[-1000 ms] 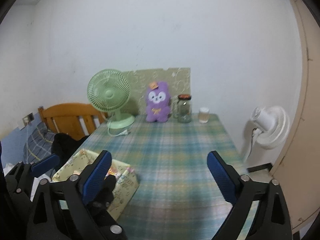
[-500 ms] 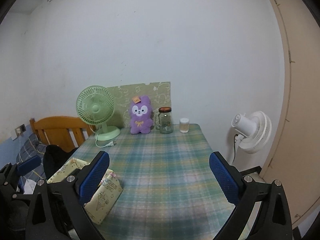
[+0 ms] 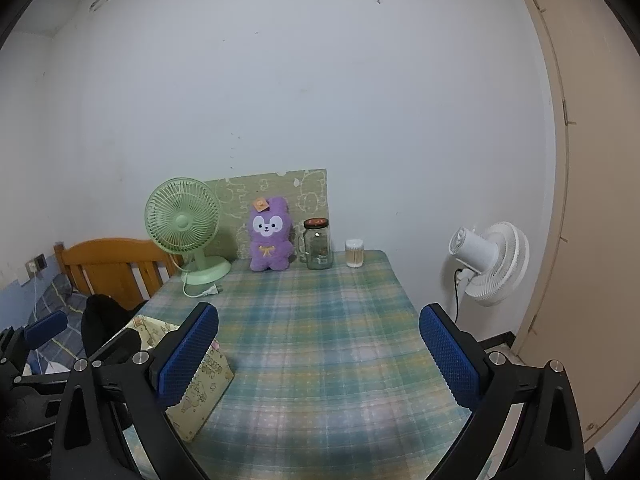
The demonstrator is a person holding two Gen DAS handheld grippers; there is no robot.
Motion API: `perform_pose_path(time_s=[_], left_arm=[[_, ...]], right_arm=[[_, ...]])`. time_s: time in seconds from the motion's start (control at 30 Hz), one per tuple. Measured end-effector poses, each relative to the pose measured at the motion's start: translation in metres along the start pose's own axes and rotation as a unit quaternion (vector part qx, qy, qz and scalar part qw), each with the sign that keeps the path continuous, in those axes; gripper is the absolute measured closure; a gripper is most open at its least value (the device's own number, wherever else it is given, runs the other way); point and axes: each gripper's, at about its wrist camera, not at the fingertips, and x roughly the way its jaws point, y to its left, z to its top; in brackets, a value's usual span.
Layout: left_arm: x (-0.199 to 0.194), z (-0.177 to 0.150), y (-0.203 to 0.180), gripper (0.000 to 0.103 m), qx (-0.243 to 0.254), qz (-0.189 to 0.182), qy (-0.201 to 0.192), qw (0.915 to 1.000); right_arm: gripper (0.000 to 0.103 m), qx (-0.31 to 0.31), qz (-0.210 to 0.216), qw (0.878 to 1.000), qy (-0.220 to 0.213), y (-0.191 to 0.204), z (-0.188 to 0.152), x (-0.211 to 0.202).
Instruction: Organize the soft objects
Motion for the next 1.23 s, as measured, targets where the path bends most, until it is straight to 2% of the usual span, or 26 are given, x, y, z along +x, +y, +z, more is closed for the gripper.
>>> perform_pose_path(time_s=[0.4,1.23], left_arm=[[-0.0012,0.0015,0.0056,0.0,-0.007,0.01,-0.003,0.9999],[-0.001,0.0017,-0.0001,0.0,-0.004,0.009,0.002,0.9999]], right_arm=[[0.001,-0.002,0.0,1.0,-0.008,-0.0017,0.0017,0.001],[0.001,0.004,0.005,1.0,0.005,-0.0043,-0.0037,0.0056]])
